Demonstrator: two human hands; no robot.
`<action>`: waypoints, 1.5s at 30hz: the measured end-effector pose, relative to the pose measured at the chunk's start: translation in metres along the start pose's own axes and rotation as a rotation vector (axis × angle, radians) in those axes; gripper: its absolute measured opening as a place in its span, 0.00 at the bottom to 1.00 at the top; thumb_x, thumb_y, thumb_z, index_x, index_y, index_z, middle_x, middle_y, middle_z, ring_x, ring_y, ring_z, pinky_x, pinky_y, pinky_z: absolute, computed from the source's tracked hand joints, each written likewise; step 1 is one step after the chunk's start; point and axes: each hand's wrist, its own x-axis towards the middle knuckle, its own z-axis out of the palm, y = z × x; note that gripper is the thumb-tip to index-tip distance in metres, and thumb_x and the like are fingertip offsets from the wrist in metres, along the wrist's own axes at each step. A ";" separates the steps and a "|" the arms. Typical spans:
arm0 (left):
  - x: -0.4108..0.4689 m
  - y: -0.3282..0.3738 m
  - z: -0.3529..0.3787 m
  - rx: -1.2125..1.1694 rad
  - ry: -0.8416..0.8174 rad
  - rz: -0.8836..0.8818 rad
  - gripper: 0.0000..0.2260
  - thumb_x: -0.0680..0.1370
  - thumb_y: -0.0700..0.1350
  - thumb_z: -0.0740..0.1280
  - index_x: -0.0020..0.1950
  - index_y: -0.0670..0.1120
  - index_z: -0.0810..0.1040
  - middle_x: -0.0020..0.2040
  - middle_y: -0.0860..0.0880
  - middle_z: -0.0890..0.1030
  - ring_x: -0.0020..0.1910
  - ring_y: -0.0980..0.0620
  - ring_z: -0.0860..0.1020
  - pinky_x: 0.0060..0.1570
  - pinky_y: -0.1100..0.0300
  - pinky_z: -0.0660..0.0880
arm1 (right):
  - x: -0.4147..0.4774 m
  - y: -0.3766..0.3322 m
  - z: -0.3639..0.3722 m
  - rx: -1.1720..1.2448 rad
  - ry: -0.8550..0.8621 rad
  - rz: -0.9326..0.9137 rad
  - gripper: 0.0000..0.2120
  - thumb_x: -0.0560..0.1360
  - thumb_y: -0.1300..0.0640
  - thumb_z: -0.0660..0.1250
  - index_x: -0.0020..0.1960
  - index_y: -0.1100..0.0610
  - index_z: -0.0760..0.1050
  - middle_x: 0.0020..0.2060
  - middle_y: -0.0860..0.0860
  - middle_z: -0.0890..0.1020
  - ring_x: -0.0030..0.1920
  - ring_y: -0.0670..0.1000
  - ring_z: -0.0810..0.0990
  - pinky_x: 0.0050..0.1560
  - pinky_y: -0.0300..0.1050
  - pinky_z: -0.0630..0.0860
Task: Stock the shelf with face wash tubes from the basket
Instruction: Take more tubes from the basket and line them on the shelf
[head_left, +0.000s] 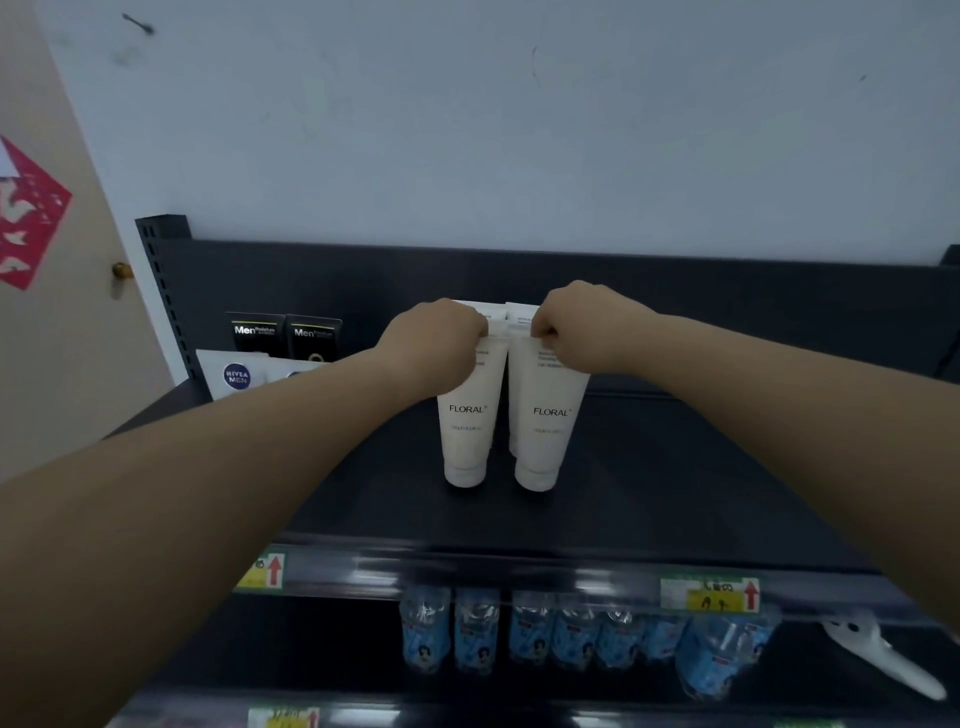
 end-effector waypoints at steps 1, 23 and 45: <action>0.001 -0.001 0.002 0.004 -0.002 -0.003 0.09 0.77 0.36 0.57 0.44 0.45 0.75 0.38 0.50 0.72 0.34 0.50 0.71 0.29 0.60 0.64 | 0.001 -0.001 0.002 0.002 -0.003 0.001 0.11 0.74 0.66 0.57 0.48 0.62 0.78 0.44 0.57 0.80 0.36 0.54 0.72 0.33 0.42 0.68; 0.003 0.000 0.020 0.006 0.001 -0.003 0.07 0.78 0.38 0.56 0.51 0.45 0.72 0.40 0.50 0.72 0.35 0.51 0.71 0.30 0.60 0.64 | 0.014 -0.004 0.026 0.015 0.010 0.030 0.10 0.78 0.64 0.57 0.51 0.59 0.77 0.44 0.54 0.78 0.36 0.51 0.75 0.29 0.40 0.66; -0.033 0.004 0.015 0.066 0.130 0.017 0.20 0.74 0.37 0.61 0.67 0.41 0.68 0.64 0.44 0.72 0.61 0.45 0.72 0.63 0.52 0.67 | -0.014 -0.018 0.025 0.044 0.123 0.043 0.15 0.78 0.58 0.56 0.64 0.59 0.69 0.59 0.55 0.73 0.57 0.56 0.74 0.52 0.49 0.74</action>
